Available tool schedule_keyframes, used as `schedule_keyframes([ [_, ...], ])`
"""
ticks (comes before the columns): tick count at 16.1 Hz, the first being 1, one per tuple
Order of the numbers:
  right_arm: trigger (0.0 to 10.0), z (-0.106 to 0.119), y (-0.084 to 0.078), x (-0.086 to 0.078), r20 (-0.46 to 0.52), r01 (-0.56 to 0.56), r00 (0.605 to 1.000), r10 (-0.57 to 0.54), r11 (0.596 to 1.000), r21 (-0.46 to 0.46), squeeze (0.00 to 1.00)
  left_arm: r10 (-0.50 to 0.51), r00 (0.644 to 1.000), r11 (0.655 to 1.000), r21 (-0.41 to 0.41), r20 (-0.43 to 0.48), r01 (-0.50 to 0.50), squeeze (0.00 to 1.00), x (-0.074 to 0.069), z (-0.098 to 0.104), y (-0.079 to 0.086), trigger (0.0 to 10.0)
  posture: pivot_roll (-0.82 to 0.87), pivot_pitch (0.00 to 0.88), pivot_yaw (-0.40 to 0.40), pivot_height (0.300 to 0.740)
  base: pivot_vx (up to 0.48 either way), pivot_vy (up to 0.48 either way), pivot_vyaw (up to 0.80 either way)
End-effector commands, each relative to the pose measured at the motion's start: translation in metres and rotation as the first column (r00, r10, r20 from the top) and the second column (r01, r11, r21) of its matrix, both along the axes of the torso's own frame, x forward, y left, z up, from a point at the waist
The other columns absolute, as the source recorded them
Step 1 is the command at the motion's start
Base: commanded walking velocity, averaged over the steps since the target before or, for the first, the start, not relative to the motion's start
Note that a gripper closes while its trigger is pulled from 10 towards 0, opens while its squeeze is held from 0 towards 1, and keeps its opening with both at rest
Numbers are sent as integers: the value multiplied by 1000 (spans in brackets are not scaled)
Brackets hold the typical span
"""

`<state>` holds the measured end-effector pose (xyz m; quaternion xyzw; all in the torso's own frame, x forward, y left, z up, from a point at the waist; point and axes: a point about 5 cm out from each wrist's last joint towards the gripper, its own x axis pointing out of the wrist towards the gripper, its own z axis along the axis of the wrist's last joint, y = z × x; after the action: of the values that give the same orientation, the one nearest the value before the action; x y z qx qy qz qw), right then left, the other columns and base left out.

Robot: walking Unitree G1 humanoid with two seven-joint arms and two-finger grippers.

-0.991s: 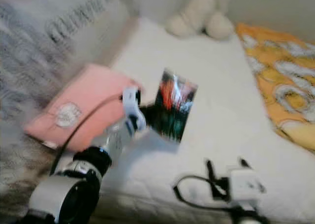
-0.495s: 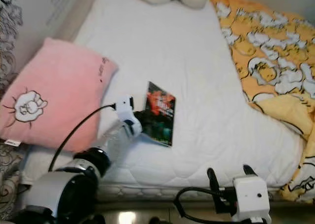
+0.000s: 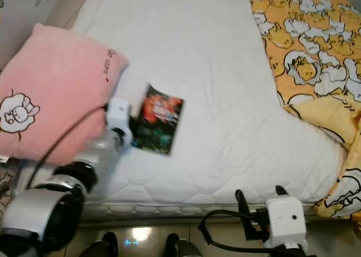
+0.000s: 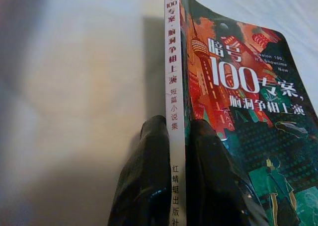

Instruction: Clean up the room

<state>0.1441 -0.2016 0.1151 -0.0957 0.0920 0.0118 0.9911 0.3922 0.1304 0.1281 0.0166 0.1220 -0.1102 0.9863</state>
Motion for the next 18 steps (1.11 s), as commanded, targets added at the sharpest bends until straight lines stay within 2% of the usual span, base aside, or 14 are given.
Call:
schedule_keyframes([
  [1, 10000, -6, -4, -2, -38, 6, 999, -6, 1000, -4, 0, 26, 999, 999, 41, 22, -27, 0, 3, 7, 9, 10000, -106, 316, -164, 740, 0, 0, 0],
  [4, 10000, -10, -4, 4, -43, 6, 999, -6, 1000, 0, 0, 69, 995, 995, 72, 76, -75, 0, 9, 25, 30, 10000, -89, 299, -153, 740, 0, 0, 0],
  [6, 10000, -12, -2, 7, -43, 5, 999, -5, 1000, 4, 0, 57, 996, 993, 98, 76, -64, 0, 9, 25, 32, 10000, -78, 289, -149, 740, 0, 0, 0],
  [7, 10000, -14, -1, 10, -43, 4, 999, -3, 1000, 9, 0, 34, 998, 992, 121, 55, -40, 341, 8, 22, 30, 10000, -73, 285, -146, 740, 0, 0, 0],
  [8, 10000, -17, 0, 12, -46, 2, 999, -2, 1000, 13, 0, 1, 1000, 987, 159, 28, -6, 1000, 8, 20, 27, 10000, -67, 279, -138, 740, 0, 0, 0],
  [12, 10000, -22, 5, 16, -42, 13, 999, -12, 999, 31, 0, -72, 997, 960, 272, 8, 67, 1000, 9, 22, 22, 10000, -58, 261, -117, 740, 0, 0, 0],
  [15, 10000, -24, 6, 20, -34, 21, 999, -20, 999, 34, 0, -123, 988, 926, 368, 92, 81, 1000, 16, 43, 17, 10000, -56, 240, -98, 740, 0, 0, 0],
  [16, 10000, -24, 7, 20, -33, 22, 999, -21, 999, 34, 0, -130, 986, 922, 378, 102, 83, 1000, 17, 46, 15, 10000, -56, 240, -98, 740, 0, 0, 0],
  [17, 10000, -26, 7, 22, -26, 30, 999, -29, 999, 36, 0, -200, 967, 896, 429, 155, 116, 1000, 19, 58, 3, 10000, -52, 220, -88, 740, 0, 0, 0],
  [18, 10000, -28, 9, 27, -15, 36, 999, -36, 998, 43, 0, -292, 932, 852, 501, 216, 150, 1000, 20, 72, -14, 10000, -38, 189, -76, 740, 0, 0, 0],
])
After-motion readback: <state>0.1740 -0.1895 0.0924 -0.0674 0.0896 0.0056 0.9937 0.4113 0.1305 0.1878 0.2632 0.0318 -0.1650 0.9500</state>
